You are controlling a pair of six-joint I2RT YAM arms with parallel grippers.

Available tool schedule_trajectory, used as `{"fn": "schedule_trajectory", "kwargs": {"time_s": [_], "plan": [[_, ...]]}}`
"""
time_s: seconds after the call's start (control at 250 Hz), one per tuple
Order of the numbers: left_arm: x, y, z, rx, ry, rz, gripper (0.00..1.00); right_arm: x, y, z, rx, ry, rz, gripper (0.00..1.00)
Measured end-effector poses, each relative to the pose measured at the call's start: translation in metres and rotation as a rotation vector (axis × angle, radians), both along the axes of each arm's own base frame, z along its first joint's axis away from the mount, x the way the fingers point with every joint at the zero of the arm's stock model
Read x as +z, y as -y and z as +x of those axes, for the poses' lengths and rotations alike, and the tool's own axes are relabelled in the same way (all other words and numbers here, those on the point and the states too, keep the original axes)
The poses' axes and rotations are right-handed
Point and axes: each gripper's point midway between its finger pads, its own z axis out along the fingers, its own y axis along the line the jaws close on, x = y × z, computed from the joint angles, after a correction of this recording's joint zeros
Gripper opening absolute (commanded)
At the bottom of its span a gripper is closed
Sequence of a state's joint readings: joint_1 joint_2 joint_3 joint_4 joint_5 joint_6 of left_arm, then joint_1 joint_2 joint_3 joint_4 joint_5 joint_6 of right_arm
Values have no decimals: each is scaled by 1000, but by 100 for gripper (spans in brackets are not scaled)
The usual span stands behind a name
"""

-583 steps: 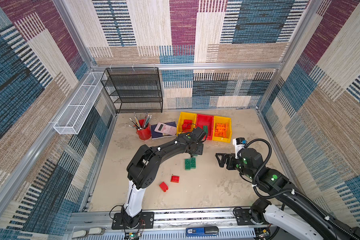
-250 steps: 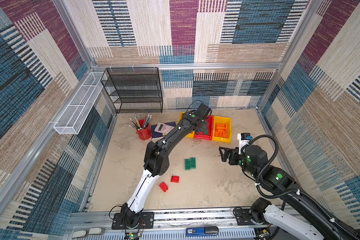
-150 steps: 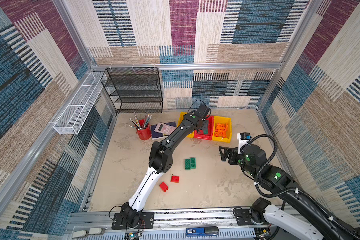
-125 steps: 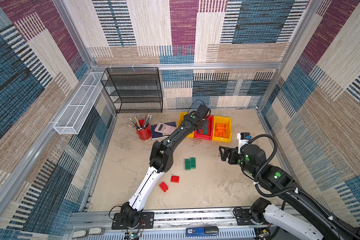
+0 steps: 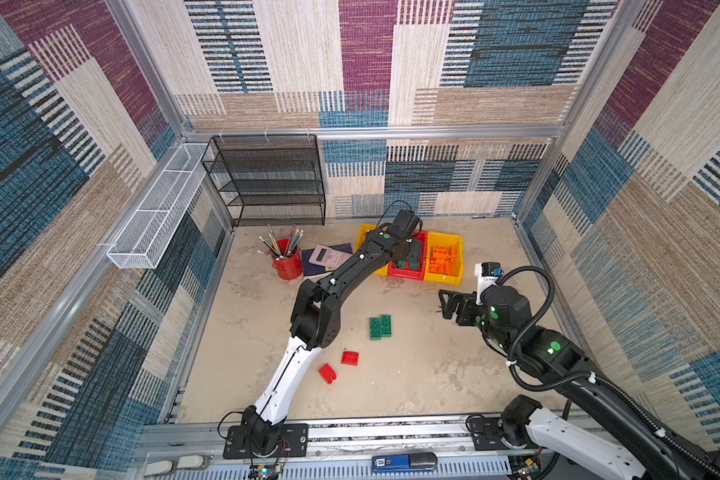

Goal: Sort the legos into containers by color
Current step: 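Carry the green brick with the left gripper into the red bin and release, then bring the left gripper back over the pair of green bricks on the table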

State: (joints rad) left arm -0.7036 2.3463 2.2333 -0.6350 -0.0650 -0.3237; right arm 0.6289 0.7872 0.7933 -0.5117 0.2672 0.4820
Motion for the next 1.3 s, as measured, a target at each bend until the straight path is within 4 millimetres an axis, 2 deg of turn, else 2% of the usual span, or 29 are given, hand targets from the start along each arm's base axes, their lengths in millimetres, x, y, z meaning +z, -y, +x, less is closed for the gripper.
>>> {"fn": "schedule_trajectory", "kwargs": {"time_s": [0.072, 0.16, 0.356, 0.512, 0.596, 0.708, 0.852, 1.128, 1.3], "plan": [[11, -15, -28, 3, -10, -6, 62, 1, -2, -1, 9, 1, 7, 99], [9, -36, -69, 11, -35, -6, 61, 3, -4, -3, 28, 1, 20, 100], [-31, -84, -168, 24, -130, 41, 56, 1, -10, -8, 65, -7, 37, 100], [-49, -95, -228, 11, -156, 30, 51, -4, -13, -9, 86, -21, 28, 100], [-58, -94, -250, -3, -170, 16, 50, -5, -15, -10, 98, -25, 31, 100], [-76, -89, -264, -6, -204, -1, 47, -5, -16, -13, 111, -25, 39, 100], [-94, -75, -268, -12, -230, -10, 47, -1, -16, -16, 121, -15, 52, 100], [-118, -77, -257, 19, -240, 30, 47, 3, -14, -18, 120, -6, 58, 100], [-119, -87, -235, 64, -225, 17, 47, 0, -15, -17, 119, -13, 52, 100]]}}
